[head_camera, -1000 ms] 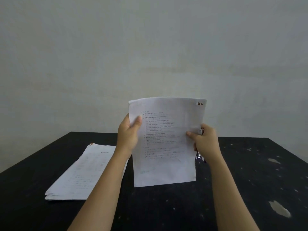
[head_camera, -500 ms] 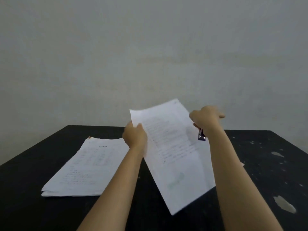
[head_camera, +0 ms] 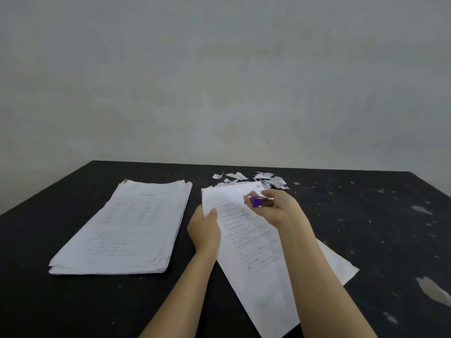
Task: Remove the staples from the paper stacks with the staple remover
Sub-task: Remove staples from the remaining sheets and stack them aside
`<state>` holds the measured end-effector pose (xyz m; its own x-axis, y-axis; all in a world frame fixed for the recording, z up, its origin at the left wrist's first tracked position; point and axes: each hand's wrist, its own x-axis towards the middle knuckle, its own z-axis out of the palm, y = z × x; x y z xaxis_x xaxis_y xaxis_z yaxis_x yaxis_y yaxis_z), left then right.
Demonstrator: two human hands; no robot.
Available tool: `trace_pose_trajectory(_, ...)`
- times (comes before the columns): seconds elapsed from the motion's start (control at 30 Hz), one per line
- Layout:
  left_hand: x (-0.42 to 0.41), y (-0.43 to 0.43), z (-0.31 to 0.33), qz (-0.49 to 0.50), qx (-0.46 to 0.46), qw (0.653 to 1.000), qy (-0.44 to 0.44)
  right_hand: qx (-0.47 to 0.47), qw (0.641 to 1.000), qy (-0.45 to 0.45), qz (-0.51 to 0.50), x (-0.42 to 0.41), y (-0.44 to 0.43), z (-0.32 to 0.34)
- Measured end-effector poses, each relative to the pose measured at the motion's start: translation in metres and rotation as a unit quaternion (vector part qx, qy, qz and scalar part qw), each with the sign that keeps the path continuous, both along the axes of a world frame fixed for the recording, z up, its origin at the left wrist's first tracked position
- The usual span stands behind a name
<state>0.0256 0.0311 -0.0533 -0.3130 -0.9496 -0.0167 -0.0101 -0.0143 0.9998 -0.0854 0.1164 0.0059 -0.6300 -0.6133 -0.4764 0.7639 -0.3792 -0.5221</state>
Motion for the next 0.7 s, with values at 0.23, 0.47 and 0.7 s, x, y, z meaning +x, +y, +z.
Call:
trace_pose_trajectory(0.23,-0.003,0.000,-0.002,-0.011,-0.031,0.999,0.025,0.095,0.945,0.307,-0.057,0.014,-0.036,0.010)
trace_pose_trajectory(0.47,-0.007,0.010,-0.001,-0.052,-0.084,0.995,0.030,0.078,0.861,0.498,-0.071,0.023,-0.074,0.008)
trace_pose_trajectory(0.7,-0.008,0.012,0.003,-0.046,-0.113,0.991,0.051,0.065,0.841,0.534,-0.061,0.022,-0.081,-0.004)
